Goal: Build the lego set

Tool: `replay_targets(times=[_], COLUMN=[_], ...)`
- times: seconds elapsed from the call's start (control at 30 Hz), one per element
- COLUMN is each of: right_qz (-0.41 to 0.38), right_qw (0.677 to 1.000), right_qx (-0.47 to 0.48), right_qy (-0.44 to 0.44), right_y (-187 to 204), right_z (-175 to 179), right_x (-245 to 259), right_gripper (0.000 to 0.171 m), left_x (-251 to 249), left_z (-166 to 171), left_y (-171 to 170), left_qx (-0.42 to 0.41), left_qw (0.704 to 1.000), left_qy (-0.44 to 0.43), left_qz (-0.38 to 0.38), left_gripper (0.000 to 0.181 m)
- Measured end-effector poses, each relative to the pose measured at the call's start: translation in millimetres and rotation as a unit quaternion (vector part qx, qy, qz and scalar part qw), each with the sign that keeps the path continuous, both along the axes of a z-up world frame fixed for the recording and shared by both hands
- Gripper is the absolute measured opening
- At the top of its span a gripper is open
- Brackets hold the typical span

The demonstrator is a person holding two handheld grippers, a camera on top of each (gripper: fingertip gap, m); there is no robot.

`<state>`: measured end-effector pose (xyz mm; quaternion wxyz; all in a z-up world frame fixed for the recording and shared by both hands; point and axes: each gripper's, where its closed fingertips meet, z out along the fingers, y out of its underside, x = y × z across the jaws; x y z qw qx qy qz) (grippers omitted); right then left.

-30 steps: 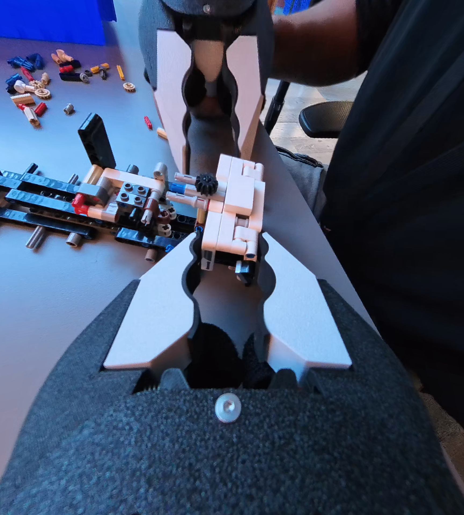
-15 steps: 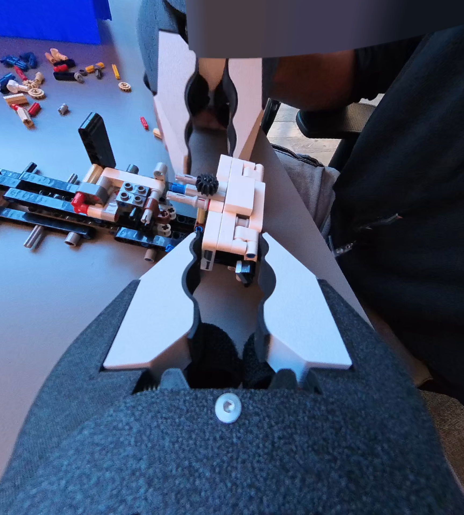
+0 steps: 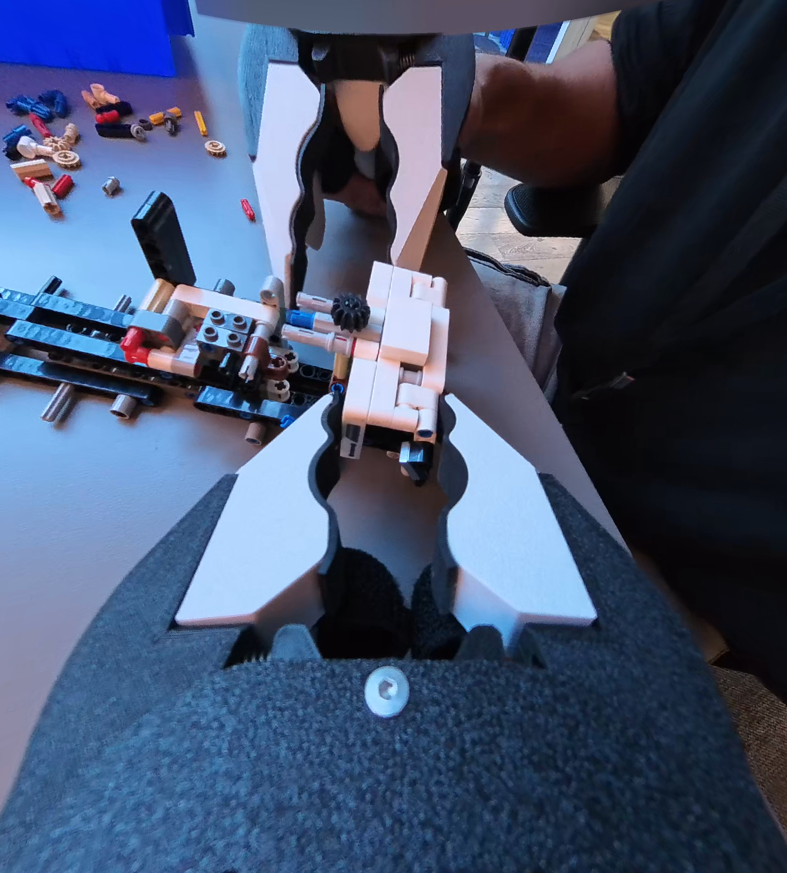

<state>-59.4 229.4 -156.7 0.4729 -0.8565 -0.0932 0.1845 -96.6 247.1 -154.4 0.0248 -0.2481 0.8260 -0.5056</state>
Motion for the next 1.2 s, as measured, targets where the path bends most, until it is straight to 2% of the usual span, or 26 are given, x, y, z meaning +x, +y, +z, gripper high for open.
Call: replay_targets(times=[0.13, 0.33, 0.63, 0.93, 1.2], right_qz=[0.008, 0.008, 0.014, 0.005, 0.016], right_qw=[1.000, 1.000, 0.998, 1.000, 1.000], right_qx=[0.001, -0.004, 0.022, 0.002, -0.010], right_qy=[0.002, 0.011, -0.053, -0.007, 0.020], right_y=[-1.7, -2.0, -1.5, -3.2, -4.9], right_z=[0.3, -0.3, 2.6, 0.2, -1.6], right_x=[-3.4, -3.8, -2.9, -2.4, -6.5], right_gripper=[0.036, 0.034, 0.026, 0.037, 0.035], left_x=[0.1, 0.2, 0.9, 0.2, -0.7], left_z=[0.0, 0.0, 0.0, -0.1, -0.4], left_y=[-0.2, -0.4, -0.9, -1.3, -1.9], left_qx=[0.000, 0.000, 0.004, 0.003, 0.007], left_qw=[1.000, 1.000, 1.000, 1.000, 1.000], left_qy=[-0.001, -0.001, -0.007, -0.005, -0.011], left_qz=[0.000, 0.001, 0.005, 0.003, 0.000], left_gripper=[0.038, 0.038, 0.038, 0.038, 0.038])
